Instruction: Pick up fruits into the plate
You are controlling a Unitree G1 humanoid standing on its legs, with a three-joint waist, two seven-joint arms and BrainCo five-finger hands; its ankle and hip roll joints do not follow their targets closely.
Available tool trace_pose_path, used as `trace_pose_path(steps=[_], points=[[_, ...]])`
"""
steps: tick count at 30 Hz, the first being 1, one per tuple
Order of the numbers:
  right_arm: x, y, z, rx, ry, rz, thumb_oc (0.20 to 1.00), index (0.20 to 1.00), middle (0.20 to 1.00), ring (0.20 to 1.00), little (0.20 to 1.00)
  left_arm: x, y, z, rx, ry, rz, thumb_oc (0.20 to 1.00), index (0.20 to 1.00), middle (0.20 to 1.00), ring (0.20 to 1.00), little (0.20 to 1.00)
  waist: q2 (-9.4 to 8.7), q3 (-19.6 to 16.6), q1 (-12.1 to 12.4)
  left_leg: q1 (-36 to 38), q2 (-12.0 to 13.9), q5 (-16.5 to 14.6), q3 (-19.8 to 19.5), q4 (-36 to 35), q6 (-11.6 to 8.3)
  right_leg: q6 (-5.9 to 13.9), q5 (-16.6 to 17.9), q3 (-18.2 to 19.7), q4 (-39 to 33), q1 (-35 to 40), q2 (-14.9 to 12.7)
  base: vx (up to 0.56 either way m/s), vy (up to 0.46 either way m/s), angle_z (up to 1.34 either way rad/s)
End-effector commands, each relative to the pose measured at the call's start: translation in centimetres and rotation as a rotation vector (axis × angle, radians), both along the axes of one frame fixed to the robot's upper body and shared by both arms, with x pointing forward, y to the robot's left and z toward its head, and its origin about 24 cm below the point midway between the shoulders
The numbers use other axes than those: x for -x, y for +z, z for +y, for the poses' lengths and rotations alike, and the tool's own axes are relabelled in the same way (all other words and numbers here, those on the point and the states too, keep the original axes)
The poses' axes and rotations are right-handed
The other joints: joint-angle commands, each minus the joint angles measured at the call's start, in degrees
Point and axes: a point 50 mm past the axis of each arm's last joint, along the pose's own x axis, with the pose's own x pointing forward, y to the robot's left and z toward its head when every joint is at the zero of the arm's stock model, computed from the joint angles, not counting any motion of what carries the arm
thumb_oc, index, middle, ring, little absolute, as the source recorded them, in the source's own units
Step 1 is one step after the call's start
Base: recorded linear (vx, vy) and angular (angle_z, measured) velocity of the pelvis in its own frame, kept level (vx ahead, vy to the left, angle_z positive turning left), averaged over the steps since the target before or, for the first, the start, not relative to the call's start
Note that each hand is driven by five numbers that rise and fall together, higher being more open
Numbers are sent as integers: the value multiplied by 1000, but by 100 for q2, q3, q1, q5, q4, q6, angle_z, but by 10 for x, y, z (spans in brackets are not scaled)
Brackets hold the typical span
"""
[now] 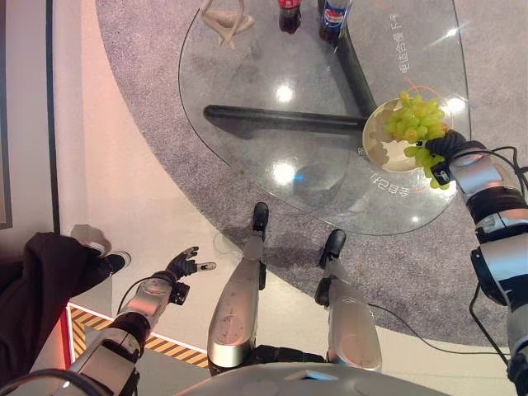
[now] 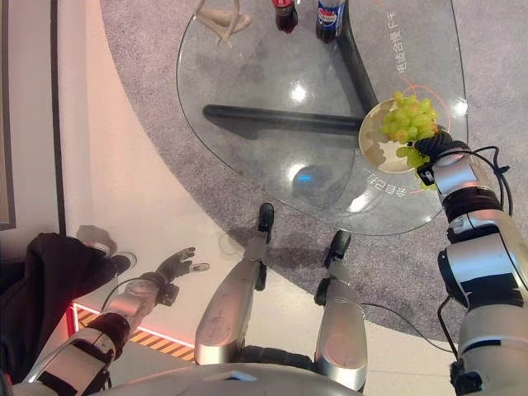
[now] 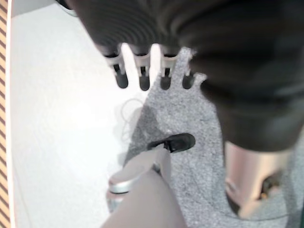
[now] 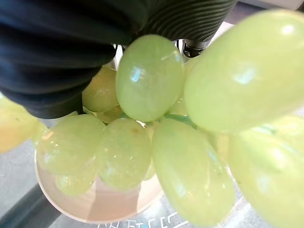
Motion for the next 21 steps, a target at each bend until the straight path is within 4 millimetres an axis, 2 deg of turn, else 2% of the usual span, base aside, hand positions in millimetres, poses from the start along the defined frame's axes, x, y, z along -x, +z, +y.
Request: trace_pose_path(steps=[1,11,18,21], points=[[7,52,-24,201,-98,-87,1000,1000,1000,1000,1000,8,-6,-6,14,-21,18,1000,1000,1000,1000,1000,53,-95,48,-23,-388,-705,-13,400,206,-314,-326,188,1027,-716,110,4,47,-7],[4,58,-18,288,-136,-136,1000,1000,1000,1000,1000,7,-6,-11,33,-31,12,1000,1000,1000,1000,1000,72,-95,66,-91,-395,-705,63,466,226,-314,-338,203,1100,-793,107,2,16,-1],[2,58,-16,308,-139,-155,1000,1000,1000,1000,1000,7,-5,-11,33,-40,14,1000,1000,1000,1000,1000,2,-95,71,-71,-378,-724,108,484,244,-297,-298,217,1079,-783,110,-6,4,-3],[0,54,-10,282,-121,-177,1000,1000,1000,1000,1000,8,-6,-8,25,-36,22,1000,1000,1000,1000,1000,-92,-95,64,26,-364,-768,138,514,254,-293,-280,237,1030,-666,126,-7,8,-4]])
